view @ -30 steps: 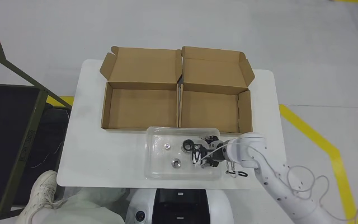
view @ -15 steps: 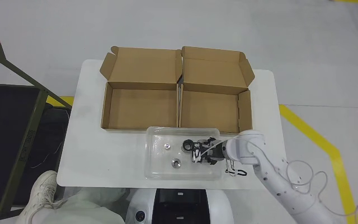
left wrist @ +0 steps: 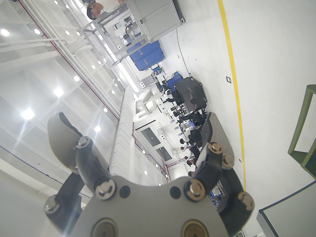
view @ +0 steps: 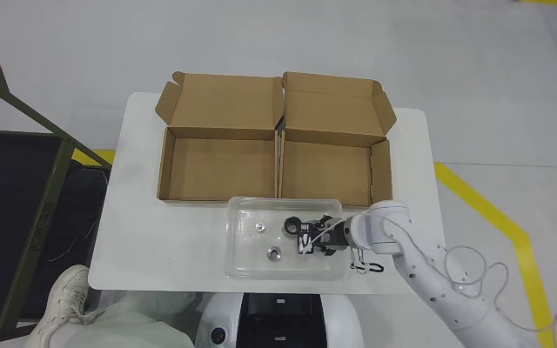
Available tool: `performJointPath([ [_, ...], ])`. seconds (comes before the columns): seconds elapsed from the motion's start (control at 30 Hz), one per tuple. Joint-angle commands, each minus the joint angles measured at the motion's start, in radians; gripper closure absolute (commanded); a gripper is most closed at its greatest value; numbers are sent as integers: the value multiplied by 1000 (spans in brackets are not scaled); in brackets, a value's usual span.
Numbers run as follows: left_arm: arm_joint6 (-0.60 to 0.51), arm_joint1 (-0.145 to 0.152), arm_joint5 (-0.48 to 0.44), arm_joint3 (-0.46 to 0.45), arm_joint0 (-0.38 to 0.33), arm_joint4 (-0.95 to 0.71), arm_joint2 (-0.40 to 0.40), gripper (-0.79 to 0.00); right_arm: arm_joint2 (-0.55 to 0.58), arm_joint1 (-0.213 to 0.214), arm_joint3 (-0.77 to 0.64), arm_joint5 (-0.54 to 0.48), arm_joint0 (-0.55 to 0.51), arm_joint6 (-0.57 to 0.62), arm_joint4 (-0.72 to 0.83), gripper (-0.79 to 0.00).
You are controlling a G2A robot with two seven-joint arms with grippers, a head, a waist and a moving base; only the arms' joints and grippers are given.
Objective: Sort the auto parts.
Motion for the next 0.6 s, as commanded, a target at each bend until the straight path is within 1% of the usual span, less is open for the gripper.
performJointPath([
  [0.0,0,0,0,0,0,0,0,-785,-1,2,-9,0,-1,5,1,0],
  [0.3,0,0,0,0,0,0,0,-785,17,19,-93,14,-31,60,5,0],
  [0.57,0,0,0,0,0,0,0,-785,59,39,-187,40,-73,99,17,0],
])
